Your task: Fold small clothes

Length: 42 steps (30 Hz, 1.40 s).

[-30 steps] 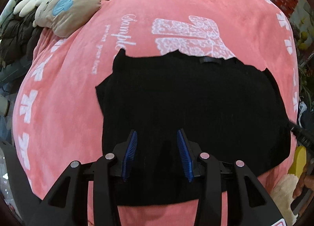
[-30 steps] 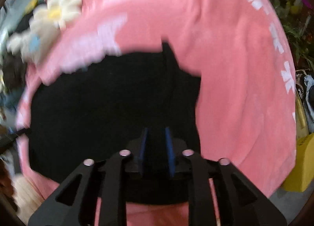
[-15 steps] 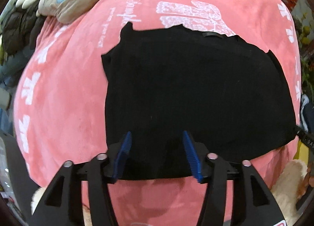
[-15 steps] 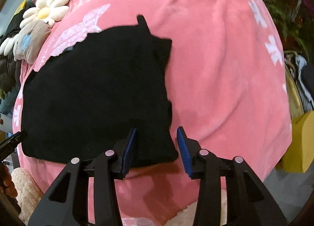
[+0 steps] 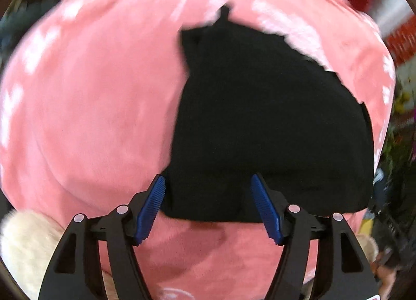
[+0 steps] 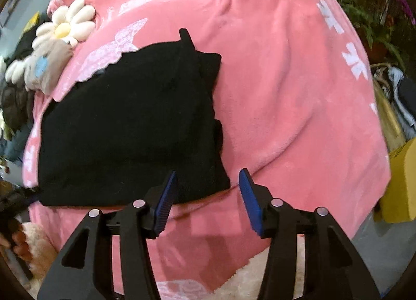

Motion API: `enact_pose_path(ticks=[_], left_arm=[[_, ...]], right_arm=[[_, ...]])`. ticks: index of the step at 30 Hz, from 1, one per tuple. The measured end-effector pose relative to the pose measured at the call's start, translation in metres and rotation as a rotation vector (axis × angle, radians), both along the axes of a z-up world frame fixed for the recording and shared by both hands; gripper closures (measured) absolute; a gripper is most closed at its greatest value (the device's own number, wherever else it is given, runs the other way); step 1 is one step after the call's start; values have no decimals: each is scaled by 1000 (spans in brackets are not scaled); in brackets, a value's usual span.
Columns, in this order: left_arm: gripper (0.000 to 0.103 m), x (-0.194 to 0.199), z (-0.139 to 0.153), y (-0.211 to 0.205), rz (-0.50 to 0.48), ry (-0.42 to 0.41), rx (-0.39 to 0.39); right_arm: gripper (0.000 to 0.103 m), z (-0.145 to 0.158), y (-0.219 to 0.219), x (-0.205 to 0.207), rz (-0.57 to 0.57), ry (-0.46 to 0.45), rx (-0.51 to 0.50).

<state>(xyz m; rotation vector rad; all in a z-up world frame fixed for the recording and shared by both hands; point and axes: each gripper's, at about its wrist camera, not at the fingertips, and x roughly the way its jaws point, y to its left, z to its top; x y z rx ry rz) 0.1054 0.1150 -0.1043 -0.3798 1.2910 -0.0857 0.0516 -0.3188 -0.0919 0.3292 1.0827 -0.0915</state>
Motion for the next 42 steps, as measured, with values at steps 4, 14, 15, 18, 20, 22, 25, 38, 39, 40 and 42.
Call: enact_pose_path(ticks=[4, 14, 15, 18, 20, 22, 25, 38, 39, 40, 42], left_arm=[[27, -6, -13, 14, 93, -43, -134], [26, -18, -18, 30, 205, -98, -259], [28, -19, -18, 30, 213, -92, -252], [44, -18, -16, 38, 242, -91, -250], [44, -20, -17, 43, 265, -89, -277], [44, -21, -17, 46, 265, -79, -286], [44, -18, -15, 43, 236, -70, -251], [34, -18, -11, 39, 239, -36, -160], [34, -18, -16, 43, 272, -39, -180], [35, -20, -17, 46, 300, -63, -196], [45, -20, -17, 48, 323, -76, -210]], right_arm=[[54, -2, 4, 3, 21, -17, 21], [42, 2, 17, 2, 84, -77, 53], [42, 2, 16, 2, 82, -76, 57], [42, 2, 14, 1, 72, -77, 69], [38, 1, 8, 2, 56, -76, 96], [33, -2, -1, 6, 14, -60, 109], [33, -9, -16, 19, -62, -39, 149], [28, -30, 10, 41, -13, 7, 77], [28, -27, 10, 38, -18, -8, 71], [28, -19, 9, 34, -24, -44, 61], [24, -7, 7, 27, -33, -80, 39]])
